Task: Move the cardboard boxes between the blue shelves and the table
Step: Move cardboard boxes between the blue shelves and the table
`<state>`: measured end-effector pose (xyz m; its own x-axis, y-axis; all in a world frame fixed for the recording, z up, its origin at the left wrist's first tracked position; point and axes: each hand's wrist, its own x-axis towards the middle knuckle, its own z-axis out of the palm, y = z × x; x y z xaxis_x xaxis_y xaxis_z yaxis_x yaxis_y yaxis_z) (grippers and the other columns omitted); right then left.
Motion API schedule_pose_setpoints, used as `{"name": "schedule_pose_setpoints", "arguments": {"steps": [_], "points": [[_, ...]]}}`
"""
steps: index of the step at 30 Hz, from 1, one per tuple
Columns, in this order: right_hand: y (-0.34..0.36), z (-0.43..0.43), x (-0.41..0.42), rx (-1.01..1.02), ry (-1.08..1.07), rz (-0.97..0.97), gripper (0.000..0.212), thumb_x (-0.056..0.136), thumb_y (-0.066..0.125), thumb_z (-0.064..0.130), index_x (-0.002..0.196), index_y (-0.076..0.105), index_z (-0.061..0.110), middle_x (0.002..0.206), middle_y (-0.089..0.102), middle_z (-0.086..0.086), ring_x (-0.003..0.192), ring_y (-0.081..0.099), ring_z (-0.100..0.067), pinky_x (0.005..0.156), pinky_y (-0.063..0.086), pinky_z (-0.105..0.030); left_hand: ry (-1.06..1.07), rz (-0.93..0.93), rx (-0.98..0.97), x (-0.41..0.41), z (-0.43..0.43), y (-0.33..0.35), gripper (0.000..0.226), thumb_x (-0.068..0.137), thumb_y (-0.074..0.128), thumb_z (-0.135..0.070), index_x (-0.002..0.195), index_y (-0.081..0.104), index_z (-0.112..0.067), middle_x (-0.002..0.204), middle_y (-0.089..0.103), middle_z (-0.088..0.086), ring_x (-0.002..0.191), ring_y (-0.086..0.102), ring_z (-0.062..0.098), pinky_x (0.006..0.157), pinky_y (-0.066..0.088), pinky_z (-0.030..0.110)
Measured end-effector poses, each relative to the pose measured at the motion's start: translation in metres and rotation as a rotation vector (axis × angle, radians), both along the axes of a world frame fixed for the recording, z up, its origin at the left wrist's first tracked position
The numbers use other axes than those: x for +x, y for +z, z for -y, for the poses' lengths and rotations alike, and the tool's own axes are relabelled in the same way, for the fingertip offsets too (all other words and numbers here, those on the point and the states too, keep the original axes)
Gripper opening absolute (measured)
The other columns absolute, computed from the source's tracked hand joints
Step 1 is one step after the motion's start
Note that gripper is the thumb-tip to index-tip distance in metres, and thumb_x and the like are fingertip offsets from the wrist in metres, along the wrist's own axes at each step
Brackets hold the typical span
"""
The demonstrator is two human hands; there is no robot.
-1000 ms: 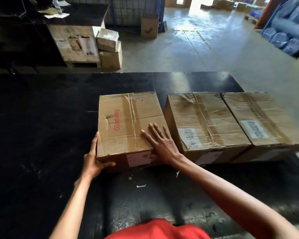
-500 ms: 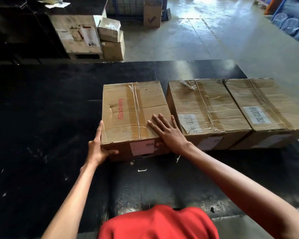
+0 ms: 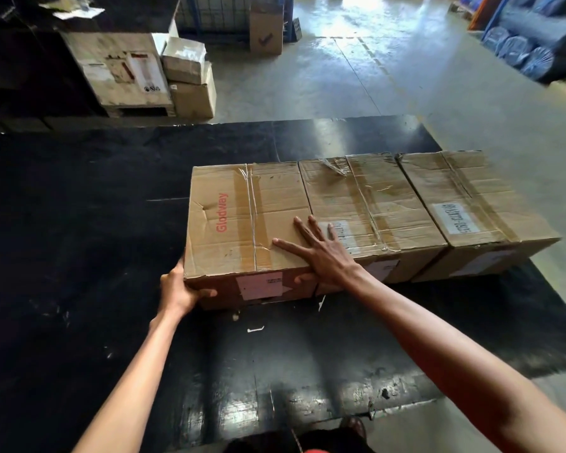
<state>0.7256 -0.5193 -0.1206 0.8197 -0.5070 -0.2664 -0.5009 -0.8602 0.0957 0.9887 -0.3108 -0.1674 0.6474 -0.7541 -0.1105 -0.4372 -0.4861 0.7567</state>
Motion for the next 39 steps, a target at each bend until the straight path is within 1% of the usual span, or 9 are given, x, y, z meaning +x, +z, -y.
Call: {"name": "schedule_pose_setpoints", "arguments": {"steps": [6,12,15,19,22,26,30,35,39], "points": [[-0.007,0.009,-0.001,0.046,0.005,0.05,0.106,0.087,0.063,0.069,0.149,-0.022,0.055,0.171,-0.019,-0.014,0.155,-0.014,-0.047,0.123,0.01,-0.069,0.054,0.004,0.024,-0.001,0.004,-0.002,0.103,0.04,0.104,-0.017,0.134,0.064,-0.009,0.114,0.076,0.016,0.106,0.068,0.018,0.089,0.054,0.032],[-0.01,0.006,-0.004,0.074,-0.017,0.111,0.107,0.087,0.069,0.061,0.156,-0.011,0.052,0.172,-0.015,-0.014,0.156,-0.013,-0.047,0.124,0.008,-0.069,0.191,-0.024,0.095,-0.016,0.003,0.0,0.08,0.046,0.103,-0.017,0.119,0.072,-0.005,0.109,0.076,0.02,0.106,0.072,0.029,0.087,0.055,0.036],[-0.006,0.0,-0.003,0.065,-0.024,0.1,0.105,0.089,0.068,0.059,0.159,-0.009,0.05,0.171,-0.017,-0.016,0.155,-0.013,-0.048,0.123,0.01,-0.07,0.249,-0.052,0.164,-0.032,-0.005,0.005,0.069,0.063,0.098,-0.019,0.123,0.068,-0.005,0.117,0.074,0.021,0.114,0.068,0.036,0.09,0.053,0.037],[0.003,-0.01,-0.001,0.138,-0.017,0.15,0.098,0.09,0.062,0.067,0.164,0.003,0.042,0.171,-0.01,-0.019,0.158,-0.01,-0.041,0.127,0.004,-0.062,0.312,-0.113,0.183,-0.07,-0.031,0.016,0.075,0.078,0.088,-0.024,0.143,0.054,-0.009,0.133,0.067,0.017,0.127,0.061,0.034,0.104,0.046,0.036],[0.007,-0.027,0.001,0.149,0.121,0.254,0.081,0.1,0.05,0.06,0.166,0.012,0.032,0.172,-0.001,-0.016,0.16,-0.008,-0.03,0.129,-0.002,-0.055,0.355,-0.103,0.192,-0.111,-0.06,0.026,0.071,0.085,0.082,-0.024,0.148,0.051,-0.013,0.141,0.062,0.015,0.133,0.056,0.032,0.108,0.042,0.035],[0.02,-0.067,0.008,0.214,0.38,0.314,0.074,0.104,0.044,0.056,0.166,0.017,0.026,0.173,0.005,-0.014,0.161,0.001,-0.028,0.13,0.005,-0.045,0.501,-0.046,0.237,-0.182,-0.106,0.039,0.069,0.088,0.078,-0.023,0.149,0.05,-0.011,0.144,0.059,0.018,0.136,0.052,0.033,0.112,0.039,0.037],[0.031,-0.124,0.01,0.309,0.606,0.345,0.071,0.105,0.044,0.053,0.166,0.018,0.026,0.173,0.011,-0.01,0.161,0.006,-0.026,0.13,0.007,-0.043,0.704,0.055,0.288,-0.256,-0.159,0.053,0.066,0.09,0.074,-0.022,0.149,0.049,-0.008,0.15,0.053,0.015,0.141,0.046,0.03,0.117,0.032,0.036],[0.04,-0.217,-0.013,0.4,0.861,0.32,0.069,0.106,0.041,0.053,0.166,0.016,0.027,0.173,0.013,-0.006,0.161,0.006,-0.023,0.129,0.009,-0.045,0.966,0.174,0.392,-0.352,-0.236,0.079,0.067,0.093,0.072,-0.024,0.152,0.045,-0.009,0.154,0.046,0.022,0.146,0.041,0.034,0.119,0.031,0.039],[0.055,-0.299,-0.048,0.502,1.049,0.306,0.069,0.106,0.044,0.051,0.165,0.019,0.027,0.173,0.014,-0.004,0.161,0.007,-0.022,0.129,0.01,-0.045,1.22,0.243,0.503,-0.436,-0.295,0.11,0.071,0.097,0.065,-0.035,0.159,0.035,-0.016,0.164,0.031,0.019,0.154,0.024,0.033,0.124,0.02,0.04]]}}
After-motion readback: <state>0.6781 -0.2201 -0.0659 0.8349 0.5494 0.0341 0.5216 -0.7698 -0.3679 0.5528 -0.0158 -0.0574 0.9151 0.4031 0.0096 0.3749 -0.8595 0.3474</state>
